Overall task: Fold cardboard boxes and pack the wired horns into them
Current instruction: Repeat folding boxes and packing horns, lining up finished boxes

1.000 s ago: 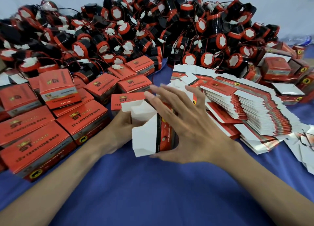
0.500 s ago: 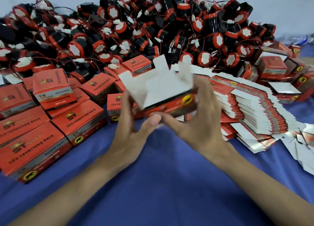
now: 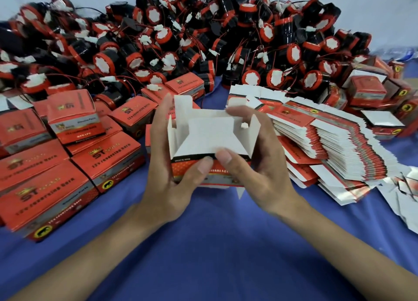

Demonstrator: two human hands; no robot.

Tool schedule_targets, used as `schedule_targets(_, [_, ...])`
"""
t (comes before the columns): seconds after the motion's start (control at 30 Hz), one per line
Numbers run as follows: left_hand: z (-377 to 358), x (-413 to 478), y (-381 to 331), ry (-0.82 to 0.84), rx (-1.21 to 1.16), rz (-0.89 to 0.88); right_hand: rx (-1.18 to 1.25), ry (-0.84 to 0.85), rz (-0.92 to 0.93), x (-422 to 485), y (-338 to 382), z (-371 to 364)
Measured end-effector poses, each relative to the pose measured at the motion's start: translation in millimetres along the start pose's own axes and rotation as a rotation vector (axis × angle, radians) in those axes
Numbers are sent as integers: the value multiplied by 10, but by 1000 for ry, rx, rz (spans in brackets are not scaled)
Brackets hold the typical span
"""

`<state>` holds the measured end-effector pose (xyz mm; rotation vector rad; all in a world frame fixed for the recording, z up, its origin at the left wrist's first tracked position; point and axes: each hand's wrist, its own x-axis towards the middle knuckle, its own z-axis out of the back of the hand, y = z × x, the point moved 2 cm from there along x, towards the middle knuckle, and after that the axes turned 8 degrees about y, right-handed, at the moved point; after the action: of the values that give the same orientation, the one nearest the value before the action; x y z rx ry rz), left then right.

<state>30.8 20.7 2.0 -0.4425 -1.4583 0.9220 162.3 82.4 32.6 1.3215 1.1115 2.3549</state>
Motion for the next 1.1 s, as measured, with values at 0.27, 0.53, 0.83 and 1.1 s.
schedule_targets(0.27, [36, 28, -27, -65, 299, -184, 48, 15, 48, 29, -19, 4])
schedule_targets(0.53, [35, 19, -70, -200, 309, -216, -58, -121, 162, -21, -30, -6])
schedule_targets(0.83, [34, 134, -157, -144, 193, -369, -109, -138, 179, -30, 6, 15])
schedule_targets(1.1, [94, 116, -86, -61, 310, -218, -128, -108, 142, 19, -13, 25])
